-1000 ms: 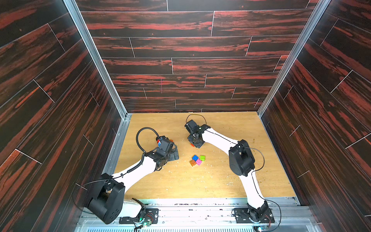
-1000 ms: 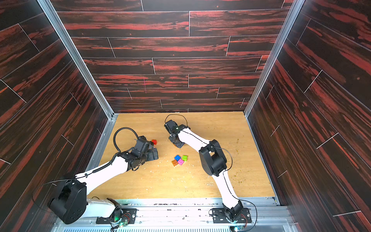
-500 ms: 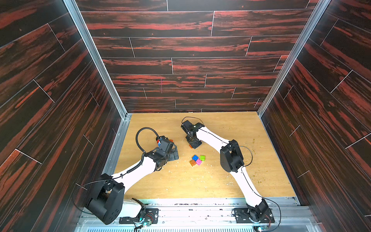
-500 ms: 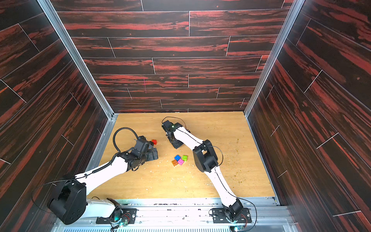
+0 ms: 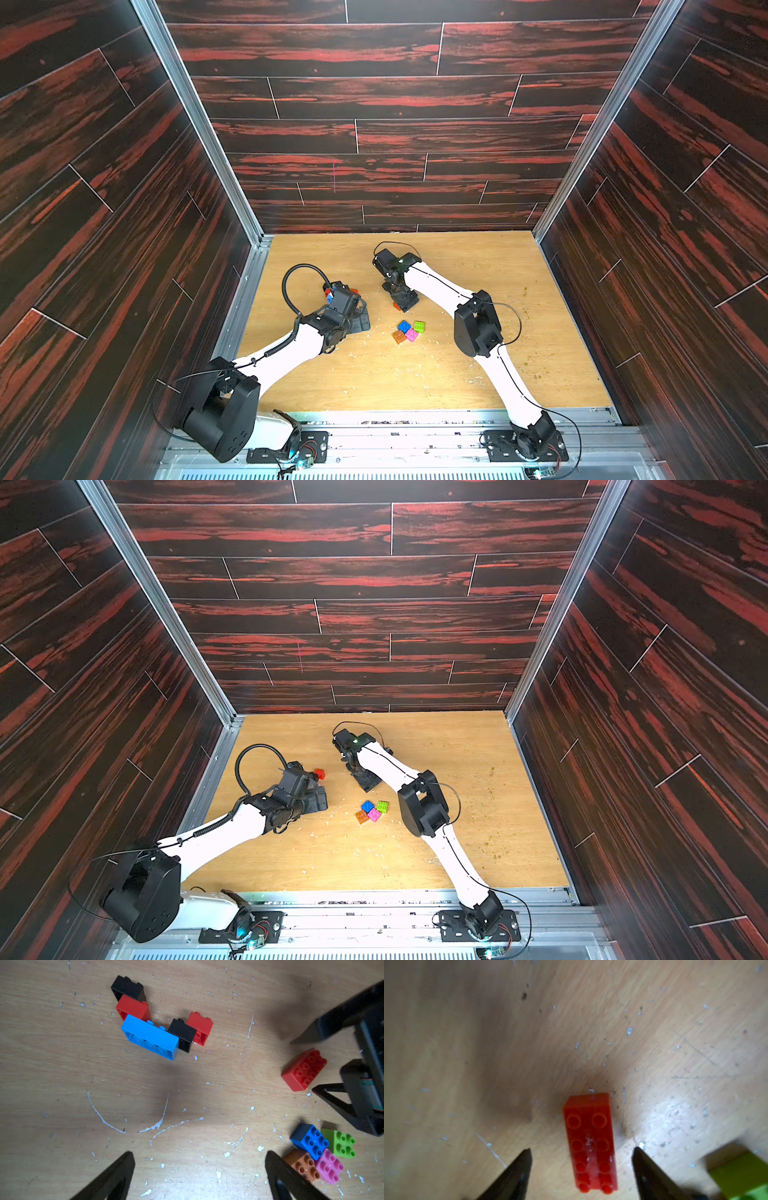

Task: Assemble the letter v with lego
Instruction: Place the lego brick at the center of the board.

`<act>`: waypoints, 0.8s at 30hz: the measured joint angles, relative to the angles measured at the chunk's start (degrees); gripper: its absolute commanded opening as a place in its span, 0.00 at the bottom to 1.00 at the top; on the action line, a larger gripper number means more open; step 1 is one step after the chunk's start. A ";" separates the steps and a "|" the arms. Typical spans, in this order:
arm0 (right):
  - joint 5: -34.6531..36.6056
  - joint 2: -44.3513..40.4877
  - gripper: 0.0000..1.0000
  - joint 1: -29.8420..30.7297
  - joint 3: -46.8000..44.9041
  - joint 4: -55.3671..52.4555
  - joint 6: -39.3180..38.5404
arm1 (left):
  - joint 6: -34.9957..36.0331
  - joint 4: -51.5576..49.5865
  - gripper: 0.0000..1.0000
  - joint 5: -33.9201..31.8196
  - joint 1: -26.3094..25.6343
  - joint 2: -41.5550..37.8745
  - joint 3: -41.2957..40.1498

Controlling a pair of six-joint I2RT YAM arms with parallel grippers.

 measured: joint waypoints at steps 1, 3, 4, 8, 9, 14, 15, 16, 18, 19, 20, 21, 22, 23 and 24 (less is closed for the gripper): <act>0.72 -0.20 0.95 0.22 0.04 0.66 -1.81 | 0.15 0.44 1.00 -0.04 0.00 0.02 -0.22; 1.95 -0.90 0.99 0.59 0.07 2.14 -5.18 | 0.42 1.44 1.00 0.02 -0.02 0.02 -0.87; 2.58 -1.55 0.98 0.83 0.04 2.69 -7.21 | 0.61 2.23 1.00 0.15 -0.02 0.02 -1.44; 3.67 -8.46 0.98 1.18 -4.70 7.52 -16.61 | 2.21 4.50 1.00 1.29 -0.42 0.72 -2.82; 3.91 -10.97 0.98 1.20 -7.30 9.11 -18.97 | 2.82 5.09 1.00 1.70 -0.74 1.18 -2.91; 4.92 -30.69 0.98 1.16 -33.09 24.48 -32.41 | 7.69 7.08 1.00 4.24 -3.91 5.51 -2.19; 4.70 -35.01 0.98 0.98 -39.80 28.55 -35.04 | 8.83 7.06 1.00 4.96 -4.44 7.21 -1.51; 4.15 -39.06 0.98 0.70 -46.27 32.35 -37.48 | 9.99 7.10 1.00 5.68 -4.94 8.98 -0.72; 2.27 -44.94 0.98 -0.04 -56.48 38.23 -41.33 | 11.89 7.48 1.00 7.10 -5.62 11.67 0.26; 0.87 -47.47 0.98 -0.72 -61.11 40.68 -43.17 | 12.96 8.02 1.00 7.89 -5.90 12.76 0.44; 0.02 -49.09 0.98 -1.40 -64.15 42.16 -44.48 | 13.86 8.37 1.00 8.63 -6.19 13.35 0.44; -1.14 -50.69 0.98 -2.16 -67.17 43.52 -45.92 | 14.88 8.61 1.00 9.29 -6.54 13.73 0.44; -2.08 -52.02 0.98 -2.86 -69.61 44.76 -47.23 | 15.93 8.96 1.00 9.99 -6.86 13.94 0.44; -2.73 -53.00 0.98 -3.34 -71.25 45.62 -48.24 | 16.83 9.25 1.00 10.51 -7.08 13.99 0.46; -3.52 -54.18 0.98 -3.67 -72.96 46.47 -49.29 | 18.03 9.55 1.00 11.23 -7.37 14.01 0.59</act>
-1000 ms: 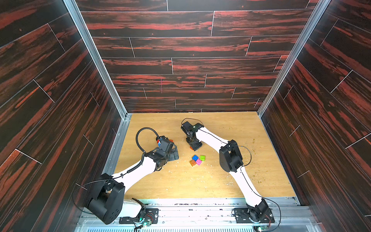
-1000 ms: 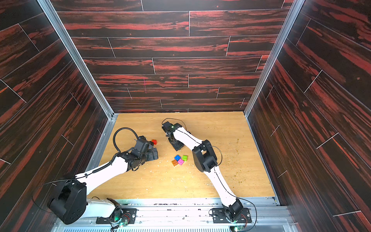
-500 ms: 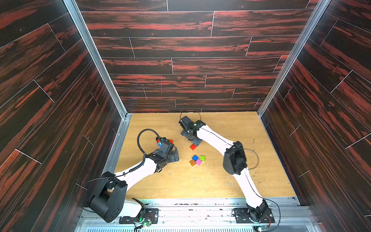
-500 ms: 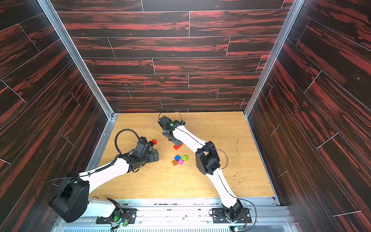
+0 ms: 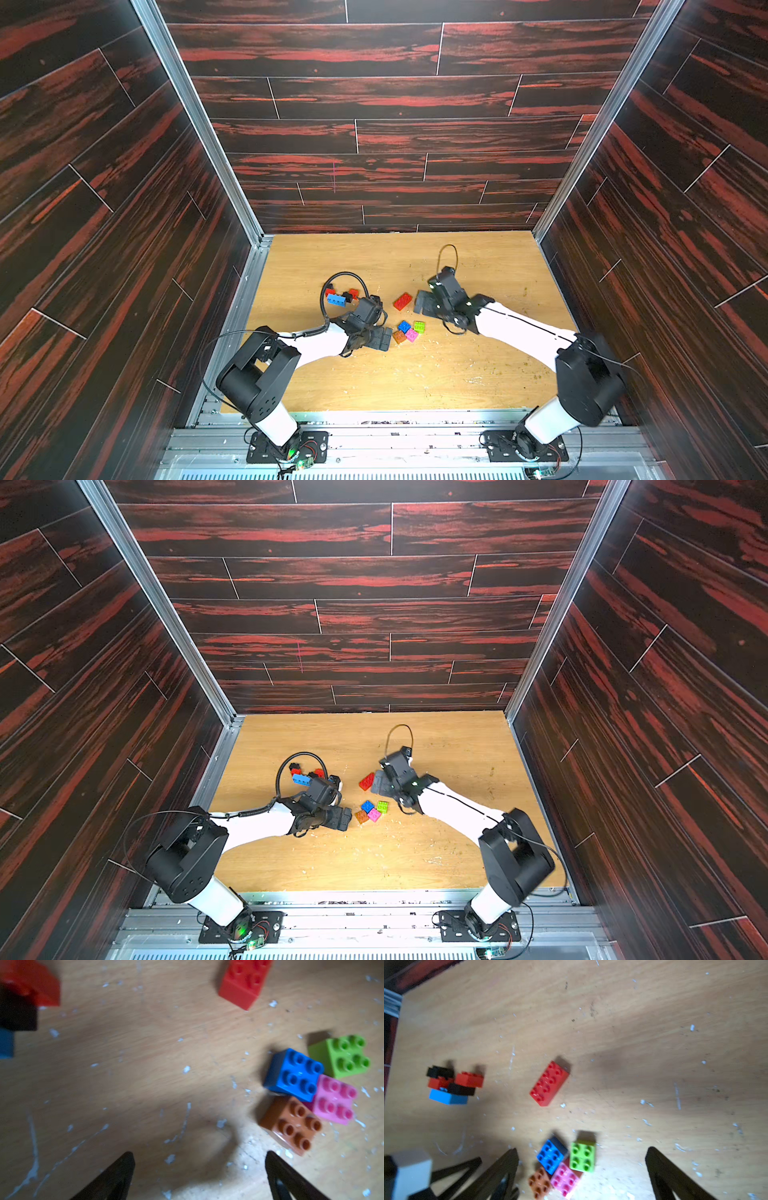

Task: Assemble the letter v with lego
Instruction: Place the lego brick at the center of the board.

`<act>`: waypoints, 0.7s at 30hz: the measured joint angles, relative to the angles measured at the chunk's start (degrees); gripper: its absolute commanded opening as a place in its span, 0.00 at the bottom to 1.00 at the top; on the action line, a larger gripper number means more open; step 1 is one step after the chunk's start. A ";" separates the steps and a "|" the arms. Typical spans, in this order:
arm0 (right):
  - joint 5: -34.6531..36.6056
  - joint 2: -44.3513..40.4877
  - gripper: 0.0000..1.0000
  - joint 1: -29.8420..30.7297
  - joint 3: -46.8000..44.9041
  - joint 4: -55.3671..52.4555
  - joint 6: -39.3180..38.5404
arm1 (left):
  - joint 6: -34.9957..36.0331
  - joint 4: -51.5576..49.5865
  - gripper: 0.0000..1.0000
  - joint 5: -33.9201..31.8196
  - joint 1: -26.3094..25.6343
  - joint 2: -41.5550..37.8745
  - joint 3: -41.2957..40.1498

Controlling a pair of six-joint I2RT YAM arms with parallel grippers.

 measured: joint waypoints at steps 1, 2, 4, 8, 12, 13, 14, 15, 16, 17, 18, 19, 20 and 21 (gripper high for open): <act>-0.57 -1.09 0.98 -0.02 -1.29 0.70 -0.83 | 1.11 0.24 1.00 0.68 -0.22 0.09 0.26; -1.33 -2.05 0.98 0.00 -2.38 1.57 -1.51 | 2.10 0.57 1.00 1.46 -0.33 0.22 0.50; -2.58 -4.15 0.98 0.07 -4.44 3.08 -2.60 | 4.44 1.22 1.00 3.56 -0.55 0.98 1.20; -3.89 -6.91 0.98 0.04 -7.02 4.94 -3.26 | 8.13 1.22 1.00 6.99 -1.09 4.79 3.85; -4.39 -8.28 0.98 0.00 -8.94 5.73 -3.48 | 11.32 2.01 0.95 8.31 -2.03 7.41 5.62; -4.57 -8.63 0.98 -0.02 -9.49 5.79 -3.61 | 12.04 2.14 0.93 8.39 -2.25 7.80 5.90; -4.70 -9.05 0.98 -0.07 -10.12 5.90 -3.78 | 12.68 2.21 0.91 8.41 -2.49 8.17 6.25; -4.85 -9.53 0.98 -0.11 -10.88 6.05 -3.96 | 13.31 2.25 0.89 8.22 -2.82 8.70 6.80; -4.92 -10.14 0.98 -0.20 -11.87 6.25 -4.17 | 13.86 2.27 0.85 8.20 -3.15 9.29 7.41; -5.01 -10.71 0.99 -0.26 -12.76 6.43 -4.39 | 14.32 2.29 0.82 8.13 -3.41 9.79 7.91; -5.11 -11.45 0.98 -0.39 -13.92 6.69 -4.57 | 14.82 2.40 0.77 8.13 -3.67 10.45 8.59; -5.31 -12.17 0.99 -0.61 -15.08 6.84 -4.68 | 15.17 2.51 0.73 8.11 -3.85 10.88 9.05; -5.60 -12.68 0.98 -0.85 -16.02 7.04 -4.81 | 15.50 2.60 0.71 8.22 -3.96 11.21 9.38; -5.86 -13.20 0.98 -1.25 -16.98 7.08 -4.85 | 15.80 2.71 0.70 8.24 -4.07 11.43 9.51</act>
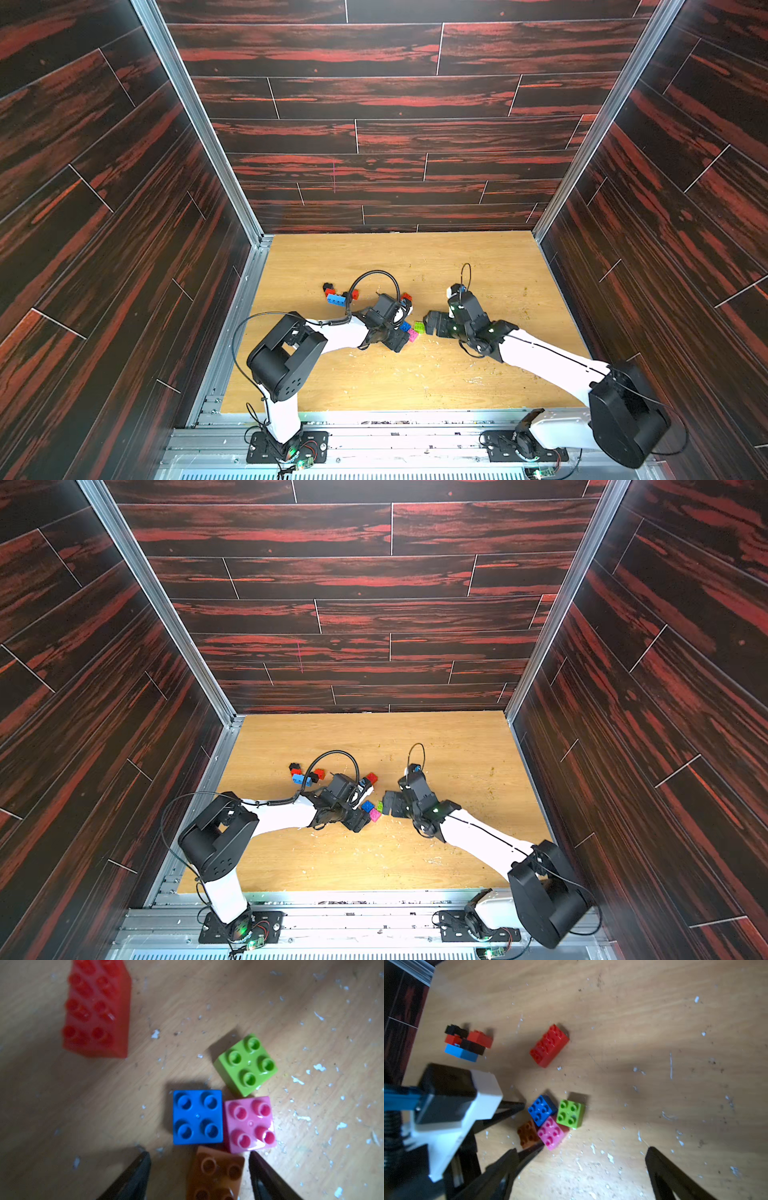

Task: Assemble the letter v with lego
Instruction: Place the lego brick at the center of the board, then pick up the lego brick from the center of the board.

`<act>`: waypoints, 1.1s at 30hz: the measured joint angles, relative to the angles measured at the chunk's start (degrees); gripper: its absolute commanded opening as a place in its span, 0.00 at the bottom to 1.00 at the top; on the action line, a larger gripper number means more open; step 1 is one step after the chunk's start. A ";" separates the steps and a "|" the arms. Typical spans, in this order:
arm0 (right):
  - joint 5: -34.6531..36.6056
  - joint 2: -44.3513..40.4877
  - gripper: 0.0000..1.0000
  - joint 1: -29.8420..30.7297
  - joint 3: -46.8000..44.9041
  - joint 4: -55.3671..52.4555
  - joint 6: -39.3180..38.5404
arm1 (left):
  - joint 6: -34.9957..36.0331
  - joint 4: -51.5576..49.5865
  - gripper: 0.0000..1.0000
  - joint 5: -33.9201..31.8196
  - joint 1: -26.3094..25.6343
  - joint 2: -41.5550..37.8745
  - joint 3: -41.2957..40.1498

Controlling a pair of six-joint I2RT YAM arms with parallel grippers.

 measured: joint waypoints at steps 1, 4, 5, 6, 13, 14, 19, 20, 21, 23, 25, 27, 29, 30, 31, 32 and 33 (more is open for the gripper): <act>-0.13 -0.35 0.98 -0.42 -0.83 0.00 -0.07 | 0.22 0.13 0.69 0.02 -0.11 0.07 0.02; -0.59 -0.55 0.99 -1.11 -2.19 0.20 -0.13 | 0.39 0.13 0.62 0.00 -0.39 0.09 0.00; -0.74 -0.52 0.98 -1.25 -2.45 0.33 -0.13 | 0.44 0.09 0.60 0.00 -0.55 0.09 0.00; -0.98 -0.50 0.98 -1.31 -2.56 0.37 -0.13 | 0.44 0.09 0.58 0.00 -0.70 0.09 -0.07; -2.32 1.51 0.98 -1.38 -2.56 2.34 -0.09 | 0.44 1.31 0.49 -0.44 -1.44 -0.37 -1.27; -2.60 1.92 0.99 -1.40 -2.56 2.58 -0.09 | 0.37 1.38 0.45 -0.42 -1.68 -0.44 -1.40; -3.56 2.82 0.98 -1.42 -3.26 4.07 0.31 | 0.07 1.77 0.42 0.13 -2.32 -0.59 -1.84; -3.74 2.84 0.98 -1.42 -3.58 4.31 0.39 | -0.11 2.08 0.42 0.09 -2.56 -0.74 -2.14; -3.80 2.89 0.98 -1.42 -3.74 4.39 0.52 | -0.26 2.25 0.42 -0.07 -2.84 -0.90 -2.43; -4.15 3.08 0.98 -1.44 -3.98 4.74 0.59 | -0.70 2.58 0.41 -0.31 -3.54 -1.31 -3.04; -4.50 3.32 0.98 -1.44 -4.00 5.07 0.63 | -1.27 2.64 0.42 -0.63 -4.17 -1.51 -3.28; -4.79 3.45 0.98 -1.44 -4.00 5.22 0.68 | -1.86 2.93 0.44 -1.18 -4.72 -1.64 -3.63; -5.05 3.45 0.98 -1.44 -4.00 5.35 0.74 | -2.51 3.50 0.47 -1.84 -5.18 -1.90 -4.24; -5.16 3.45 0.98 -1.44 -4.00 5.49 0.74 | -2.78 3.82 0.48 -2.12 -5.38 -2.01 -4.50; -5.29 3.45 0.98 -1.44 -4.00 5.57 0.76 | -3.04 4.09 0.49 -2.36 -5.60 -2.14 -4.74; -5.46 3.45 0.98 -1.44 -4.00 5.62 0.79 | -3.32 4.24 0.50 -2.58 -5.79 -2.29 -4.94; -5.51 3.45 0.98 -1.44 -4.00 5.64 0.79 | -3.48 4.33 0.51 -2.75 -5.95 -2.40 -5.16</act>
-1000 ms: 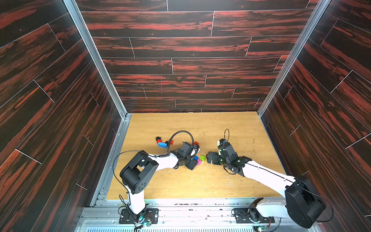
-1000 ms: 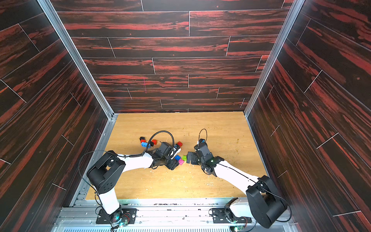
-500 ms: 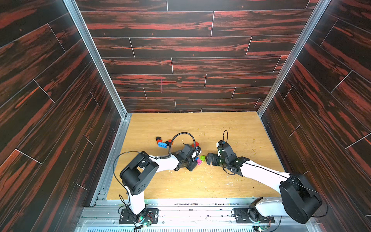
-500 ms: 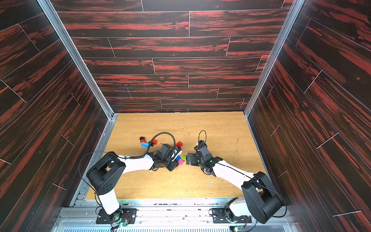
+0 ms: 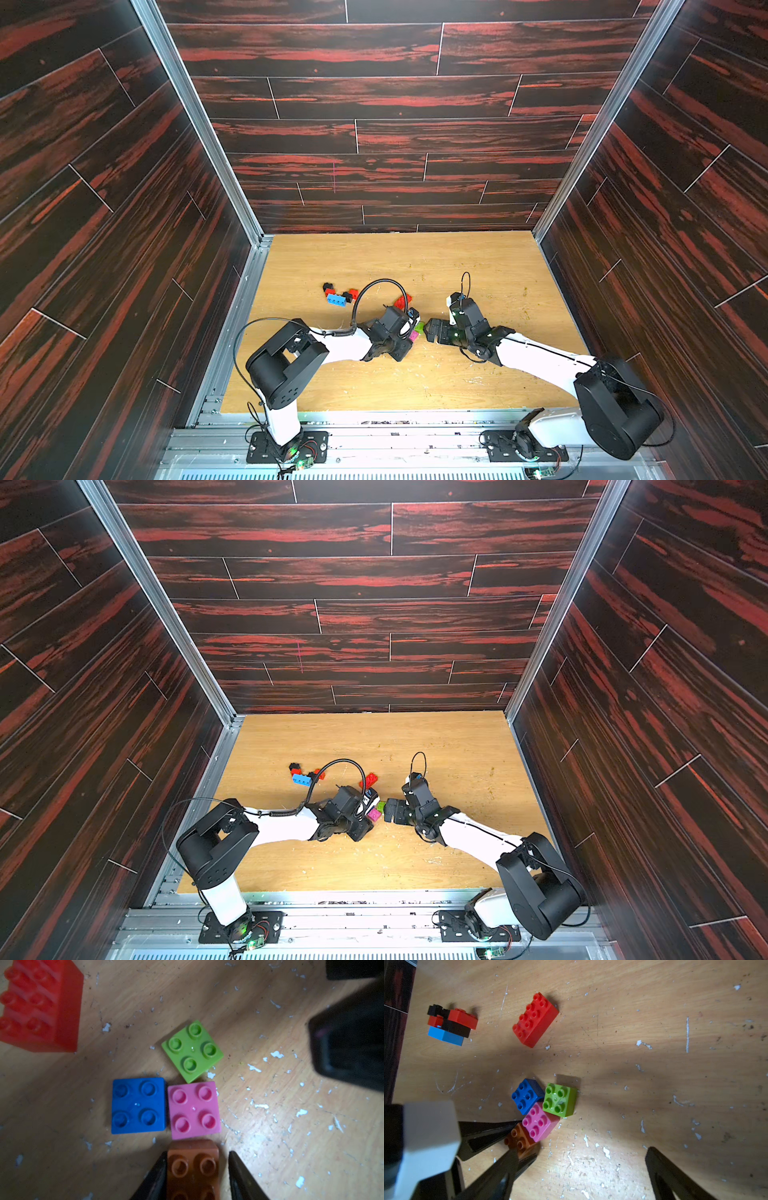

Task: Assemble the letter v with lego
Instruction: Pick up the lego brick from the center of the board.

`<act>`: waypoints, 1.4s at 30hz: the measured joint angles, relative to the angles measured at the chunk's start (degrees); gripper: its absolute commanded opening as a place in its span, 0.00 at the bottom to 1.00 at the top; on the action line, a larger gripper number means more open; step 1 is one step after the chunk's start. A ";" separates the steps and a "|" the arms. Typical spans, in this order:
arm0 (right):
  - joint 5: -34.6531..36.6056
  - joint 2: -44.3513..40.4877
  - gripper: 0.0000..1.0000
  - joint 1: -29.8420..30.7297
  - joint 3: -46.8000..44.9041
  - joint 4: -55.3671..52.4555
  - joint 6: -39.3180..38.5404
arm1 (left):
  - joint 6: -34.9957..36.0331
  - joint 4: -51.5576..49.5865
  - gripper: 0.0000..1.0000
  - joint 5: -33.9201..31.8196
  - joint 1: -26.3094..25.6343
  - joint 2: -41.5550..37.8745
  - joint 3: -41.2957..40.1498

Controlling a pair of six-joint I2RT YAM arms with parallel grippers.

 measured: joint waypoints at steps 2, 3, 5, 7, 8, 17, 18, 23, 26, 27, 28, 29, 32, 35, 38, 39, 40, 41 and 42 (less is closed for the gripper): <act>-0.11 0.00 0.98 0.00 0.00 0.13 0.02 | -0.50 0.35 0.51 -0.33 -0.24 -0.50 -0.70; -0.17 0.00 0.98 0.00 0.00 0.24 0.04 | -0.79 0.44 0.51 -0.59 -0.35 -0.87 -1.18; -0.20 0.00 0.98 0.00 -0.02 0.35 0.13 | -1.22 0.57 0.49 -0.94 -0.39 -1.62 -2.01; -0.22 0.00 0.98 0.00 -0.02 0.39 0.17 | -1.55 0.46 0.48 -1.38 -0.48 -2.25 -2.64; -0.22 0.00 0.98 0.00 -0.04 0.39 0.20 | -1.68 0.35 0.47 -1.44 -0.50 -2.36 -2.71; -0.39 0.00 0.98 0.00 -0.44 0.79 0.39 | -2.49 -0.15 0.42 -2.23 -0.55 -2.34 -2.58; -0.50 0.00 0.98 0.00 -0.50 0.79 0.42 | -2.58 -0.13 0.41 -2.38 -0.55 -2.34 -2.58; -1.09 0.00 0.98 0.00 -1.77 2.08 0.33 | -2.89 -0.22 0.31 -3.26 -0.55 -2.34 -2.58; -1.09 0.00 0.98 -0.09 -3.04 2.60 0.22 | -2.97 -0.39 0.22 -3.91 -0.66 -2.45 -2.56; -1.11 -0.02 0.98 -0.17 -3.48 2.69 0.17 | -2.95 -0.72 0.18 -4.17 -0.66 -2.49 -2.47; -1.09 -0.02 0.98 -0.26 -3.93 2.75 0.17 | -2.93 -1.29 0.16 -4.39 -0.66 -2.49 -2.19; -1.11 -0.02 0.98 -0.37 -4.22 2.80 0.17 | -2.78 -1.86 0.16 -4.59 -0.70 -2.49 -1.88; -1.20 -0.02 0.98 -0.59 -4.83 2.93 0.17 | -2.32 -5.11 0.14 -5.31 -0.63 -2.47 -0.39; -1.27 -0.02 0.98 -0.61 -5.25 3.26 0.17 | -1.88 -8.48 0.11 -5.77 -0.33 -2.47 1.16; -1.49 -0.24 0.98 -0.61 -5.92 3.91 0.13 | -1.44 -10.51 0.11 -6.19 0.37 -2.47 2.01; -1.55 -0.37 0.98 -0.61 -6.29 4.11 0.13 | -1.40 -10.91 0.12 -6.27 0.74 -2.49 2.19; -1.60 -0.55 0.98 -0.61 -6.71 4.35 0.07 | -1.40 -11.08 0.13 -6.21 1.14 -2.56 2.23; -1.64 -0.66 0.98 -0.61 -7.06 4.50 0.00 | -1.42 -11.13 0.13 -5.66 1.77 -2.67 2.23; -1.73 -0.68 0.98 -0.61 -7.39 4.63 -0.09 | -1.40 -11.34 0.13 -5.25 2.47 -2.80 2.34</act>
